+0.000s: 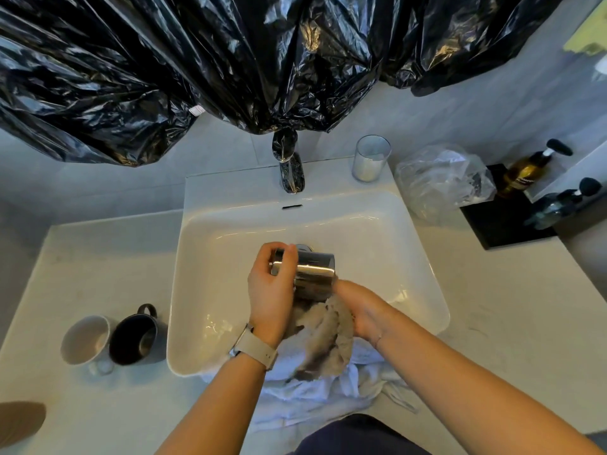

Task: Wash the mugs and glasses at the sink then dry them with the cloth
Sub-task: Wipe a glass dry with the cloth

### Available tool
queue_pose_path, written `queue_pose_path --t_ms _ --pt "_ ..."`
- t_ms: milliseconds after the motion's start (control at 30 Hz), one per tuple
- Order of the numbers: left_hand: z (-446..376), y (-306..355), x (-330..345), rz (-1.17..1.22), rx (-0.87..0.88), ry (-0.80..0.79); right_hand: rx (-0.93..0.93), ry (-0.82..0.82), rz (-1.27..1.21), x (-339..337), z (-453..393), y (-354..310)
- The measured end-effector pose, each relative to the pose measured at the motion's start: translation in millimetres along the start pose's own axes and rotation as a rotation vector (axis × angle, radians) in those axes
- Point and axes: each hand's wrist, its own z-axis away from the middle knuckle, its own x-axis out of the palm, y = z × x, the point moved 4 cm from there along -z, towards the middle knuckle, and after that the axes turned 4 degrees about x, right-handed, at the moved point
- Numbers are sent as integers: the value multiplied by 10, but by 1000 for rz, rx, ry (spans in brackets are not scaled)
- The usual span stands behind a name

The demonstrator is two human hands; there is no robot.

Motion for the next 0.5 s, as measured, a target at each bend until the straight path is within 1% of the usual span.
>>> queue_pose_path --t_ms 33,67,100,133,167,200,233,267,300,333,367,400,433,467,500 --pt "15 12 -7 -62 82 -33 84 -50 -46 -10 -28 69" --pt "23 6 -9 -109 130 -82 110 -54 -30 -53 -58 94" --pt "21 -1 -5 -119 133 -126 109 -53 -2 -82 -79 105" --pt "10 -7 -6 -93 91 -153 83 -36 16 -86 -77 84" --pt "-8 -17 -10 -42 21 -153 19 -9 80 -75 -55 25" --pt "-28 -41 -19 18 -73 -138 -119 54 244 -87 -29 -67" --pt "-40 -75 -25 75 -188 -139 -325 155 471 -90 31 -205" --pt "-46 -113 -25 113 -311 -168 -581 259 734 -62 143 -361" --pt "-39 -151 -22 129 -432 -225 -824 315 987 -15 281 -481" --pt "-20 -182 -22 135 -544 -296 -986 318 1208 22 344 -523" --pt "3 -197 -22 141 -634 -364 -1063 306 1407 41 361 -519" --pt "19 -200 -22 144 -689 -411 -1082 301 1531 48 358 -513" --pt "16 -196 -22 133 -702 -423 -1080 315 1544 29 335 -500" --pt "-8 -185 -23 114 -675 -399 -1071 350 1447 2 323 -484" --pt "-39 -172 -22 93 -607 -346 -1024 376 1255 -10 311 -469"
